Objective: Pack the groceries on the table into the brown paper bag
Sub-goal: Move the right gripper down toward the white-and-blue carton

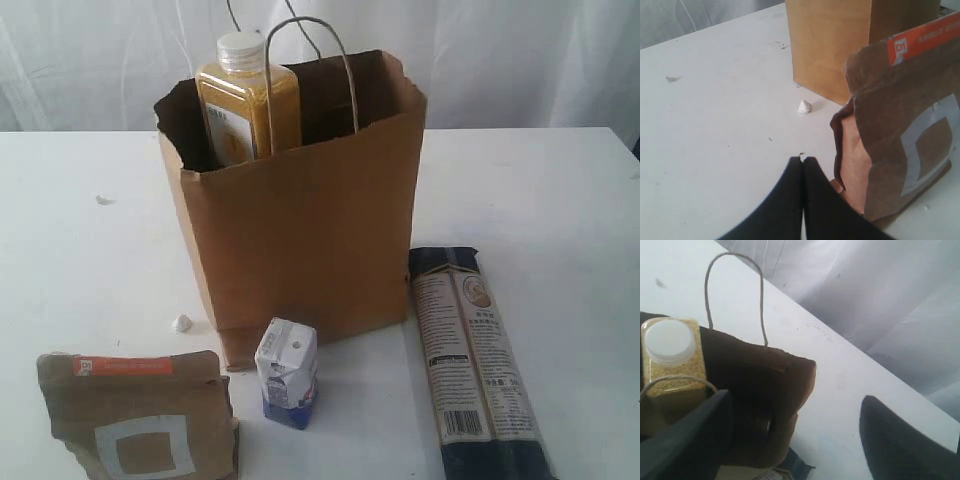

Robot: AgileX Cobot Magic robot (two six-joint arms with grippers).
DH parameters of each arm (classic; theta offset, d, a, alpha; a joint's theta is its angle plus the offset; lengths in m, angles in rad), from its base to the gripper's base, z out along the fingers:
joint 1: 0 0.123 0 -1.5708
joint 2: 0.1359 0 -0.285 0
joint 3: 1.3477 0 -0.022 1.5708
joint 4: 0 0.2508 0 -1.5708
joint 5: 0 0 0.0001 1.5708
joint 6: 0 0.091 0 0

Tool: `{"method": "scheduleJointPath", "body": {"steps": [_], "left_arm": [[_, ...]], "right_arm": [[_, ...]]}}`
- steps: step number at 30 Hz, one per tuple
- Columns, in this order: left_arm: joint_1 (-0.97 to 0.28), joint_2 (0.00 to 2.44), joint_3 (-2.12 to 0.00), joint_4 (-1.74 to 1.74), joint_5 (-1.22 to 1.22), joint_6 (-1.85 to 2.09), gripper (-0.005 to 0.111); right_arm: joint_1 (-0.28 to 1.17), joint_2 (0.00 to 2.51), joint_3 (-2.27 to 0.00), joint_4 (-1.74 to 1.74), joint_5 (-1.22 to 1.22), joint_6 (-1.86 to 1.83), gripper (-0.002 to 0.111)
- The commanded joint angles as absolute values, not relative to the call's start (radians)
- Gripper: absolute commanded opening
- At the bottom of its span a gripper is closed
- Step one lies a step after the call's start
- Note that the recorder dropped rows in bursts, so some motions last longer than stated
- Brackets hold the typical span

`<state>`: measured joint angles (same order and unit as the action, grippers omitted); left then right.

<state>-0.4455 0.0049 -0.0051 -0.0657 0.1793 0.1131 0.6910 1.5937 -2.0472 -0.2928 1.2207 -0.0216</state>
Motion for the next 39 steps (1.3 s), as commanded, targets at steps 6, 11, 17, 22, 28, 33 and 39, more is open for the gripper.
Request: {"method": "scheduleJointPath", "body": {"steps": [6,11,17,22,28,33,39], "left_arm": [[-0.45,0.0,0.0,-0.08,0.177,0.109,0.0],[-0.45,0.0,0.0,-0.08,0.177,0.109,0.0],[-0.45,0.0,0.0,-0.08,0.177,0.109,0.0],[-0.45,0.0,0.0,-0.08,0.177,0.109,0.0],[-0.45,0.0,0.0,-0.08,0.177,0.109,0.0],[-0.45,0.0,0.0,-0.08,0.177,0.109,0.0],[-0.45,0.0,0.0,-0.08,0.177,0.109,0.0]], "right_arm": [[0.688,1.409,-1.976,-0.177,1.221,0.007,0.066],[0.688,1.263,-1.712,-0.056,1.221,0.0,0.066],[0.688,1.138,-1.39,0.021,1.221,-0.008,0.066],[0.688,1.12,-1.203,0.153,1.186,-0.108,0.066],[0.688,1.12,-1.06,0.206,1.065,-0.209,0.066],[0.688,1.122,-0.956,0.219,0.95,-0.284,0.066],[0.69,1.157,-0.886,0.352,0.846,-0.403,0.066]]}}
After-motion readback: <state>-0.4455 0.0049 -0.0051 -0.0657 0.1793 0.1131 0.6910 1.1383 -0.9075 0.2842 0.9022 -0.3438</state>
